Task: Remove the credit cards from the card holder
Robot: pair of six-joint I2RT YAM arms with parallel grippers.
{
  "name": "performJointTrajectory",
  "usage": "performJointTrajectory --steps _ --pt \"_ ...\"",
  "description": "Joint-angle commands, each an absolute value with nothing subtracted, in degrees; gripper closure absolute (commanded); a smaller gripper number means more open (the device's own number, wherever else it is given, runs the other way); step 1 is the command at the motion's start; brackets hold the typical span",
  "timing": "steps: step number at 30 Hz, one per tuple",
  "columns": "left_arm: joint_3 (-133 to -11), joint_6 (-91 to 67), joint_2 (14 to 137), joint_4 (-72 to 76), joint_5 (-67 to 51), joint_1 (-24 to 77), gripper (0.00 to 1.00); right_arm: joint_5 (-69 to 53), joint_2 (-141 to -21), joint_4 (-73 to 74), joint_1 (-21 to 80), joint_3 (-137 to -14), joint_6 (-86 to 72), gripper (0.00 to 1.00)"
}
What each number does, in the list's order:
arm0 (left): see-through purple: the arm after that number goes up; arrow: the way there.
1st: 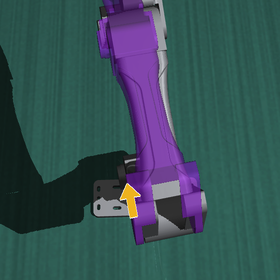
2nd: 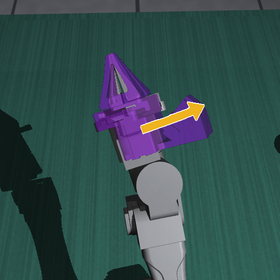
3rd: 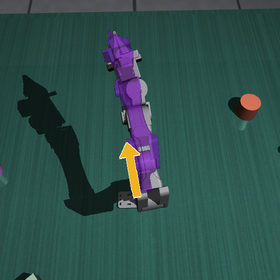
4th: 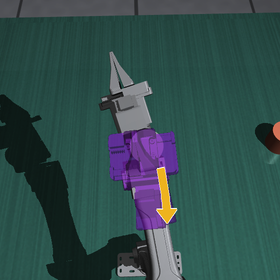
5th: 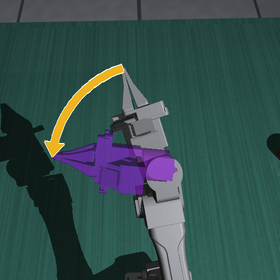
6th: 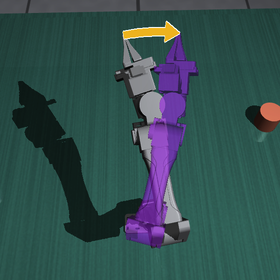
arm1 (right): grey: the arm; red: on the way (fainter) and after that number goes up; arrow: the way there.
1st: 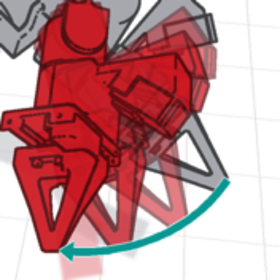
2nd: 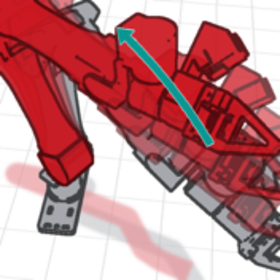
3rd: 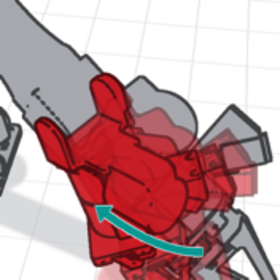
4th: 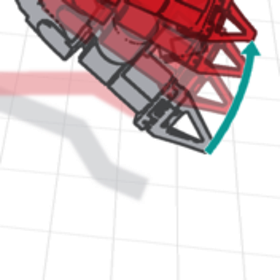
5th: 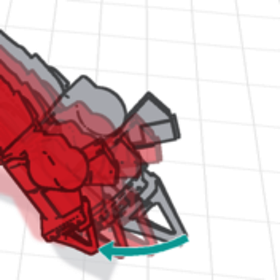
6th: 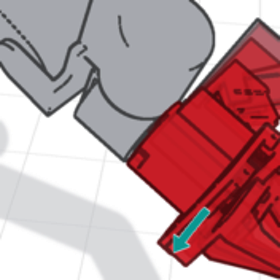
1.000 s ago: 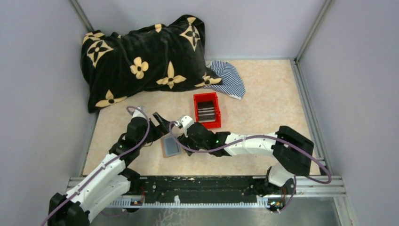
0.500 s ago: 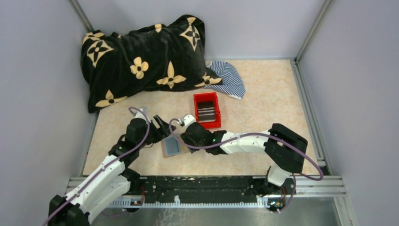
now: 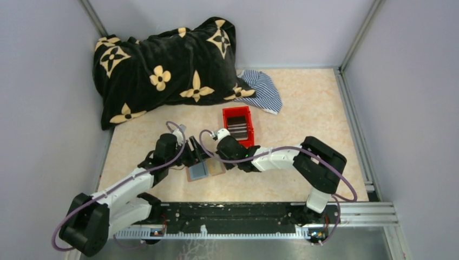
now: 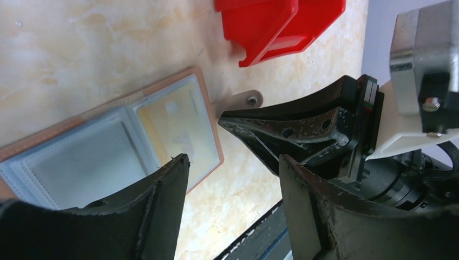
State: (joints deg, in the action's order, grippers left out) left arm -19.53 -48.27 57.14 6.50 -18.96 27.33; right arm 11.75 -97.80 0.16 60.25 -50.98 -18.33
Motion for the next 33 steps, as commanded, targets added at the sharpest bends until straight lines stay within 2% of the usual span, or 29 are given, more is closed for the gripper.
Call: performJointTrajectory --steps 1,15,18,22,33 --pt "-17.0 -50.3 56.8 10.4 -21.5 28.2 0.33 9.6 -98.7 -4.6 60.3 -50.1 -19.7 1.00" --pt "-17.6 -50.2 48.9 -5.0 -11.3 30.7 0.38 6.6 -98.9 -7.1 60.2 -49.2 -20.0 1.00" --pt "-20.5 -49.9 44.5 -12.8 -5.5 31.0 0.38 7.0 -99.3 -6.6 60.2 -49.3 -20.2 1.00" --pt "-23.1 -49.4 45.1 -22.9 3.4 31.1 0.39 6.6 -98.9 -7.0 60.2 -48.8 -20.8 1.00" --pt "-13.6 -54.6 46.1 -19.7 1.0 31.1 0.44 6.0 -97.4 -6.5 60.2 -49.3 -20.5 1.00"
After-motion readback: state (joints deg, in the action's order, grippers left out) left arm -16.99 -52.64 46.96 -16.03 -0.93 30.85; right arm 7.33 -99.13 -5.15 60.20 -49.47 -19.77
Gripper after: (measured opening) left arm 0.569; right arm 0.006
